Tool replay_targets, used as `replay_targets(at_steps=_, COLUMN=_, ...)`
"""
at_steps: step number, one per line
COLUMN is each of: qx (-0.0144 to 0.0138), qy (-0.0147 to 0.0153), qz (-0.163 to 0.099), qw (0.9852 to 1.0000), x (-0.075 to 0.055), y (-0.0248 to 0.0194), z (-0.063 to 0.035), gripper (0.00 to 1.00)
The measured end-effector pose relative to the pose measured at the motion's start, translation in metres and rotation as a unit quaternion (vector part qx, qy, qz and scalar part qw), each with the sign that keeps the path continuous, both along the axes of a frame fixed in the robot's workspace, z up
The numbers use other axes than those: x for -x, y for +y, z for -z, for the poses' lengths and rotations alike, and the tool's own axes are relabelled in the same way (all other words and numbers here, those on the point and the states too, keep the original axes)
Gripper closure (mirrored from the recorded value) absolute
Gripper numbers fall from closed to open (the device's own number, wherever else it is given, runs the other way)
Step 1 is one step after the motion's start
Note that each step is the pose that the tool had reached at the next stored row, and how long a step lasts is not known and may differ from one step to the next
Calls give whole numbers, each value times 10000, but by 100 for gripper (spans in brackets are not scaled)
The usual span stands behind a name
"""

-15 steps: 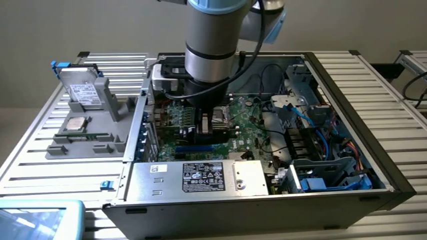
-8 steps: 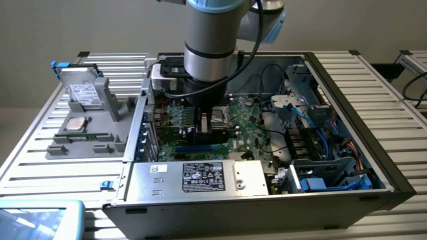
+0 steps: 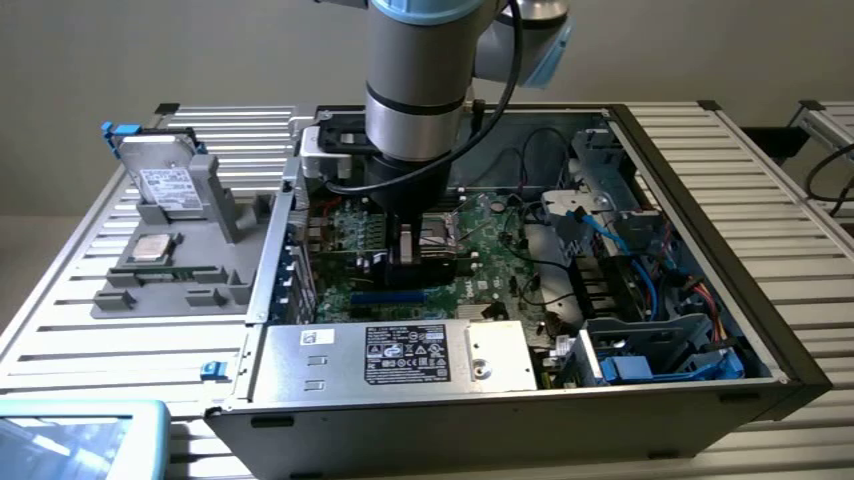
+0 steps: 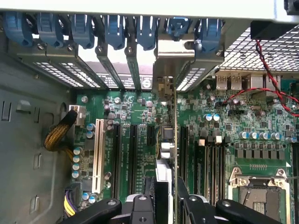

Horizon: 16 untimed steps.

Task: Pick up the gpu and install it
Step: 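Insert the gpu into the slot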

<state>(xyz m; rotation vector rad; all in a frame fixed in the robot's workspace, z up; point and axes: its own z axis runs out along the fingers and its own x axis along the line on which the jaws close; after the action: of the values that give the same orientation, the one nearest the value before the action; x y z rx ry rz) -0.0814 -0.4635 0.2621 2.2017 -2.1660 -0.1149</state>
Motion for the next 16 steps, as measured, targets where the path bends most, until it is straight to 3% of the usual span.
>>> replay_targets(at_steps=7, qx=0, qy=-2, qz=0, qw=10000, x=8, y=1, z=51, gripper=72)
replay_targets(at_steps=11, qx=0, qy=-2, qz=1, qw=10000, x=8, y=45, z=57, gripper=72)
replay_targets(at_steps=16, qx=1, qy=-2, qz=1, qw=10000, x=8, y=49, z=60, gripper=72)
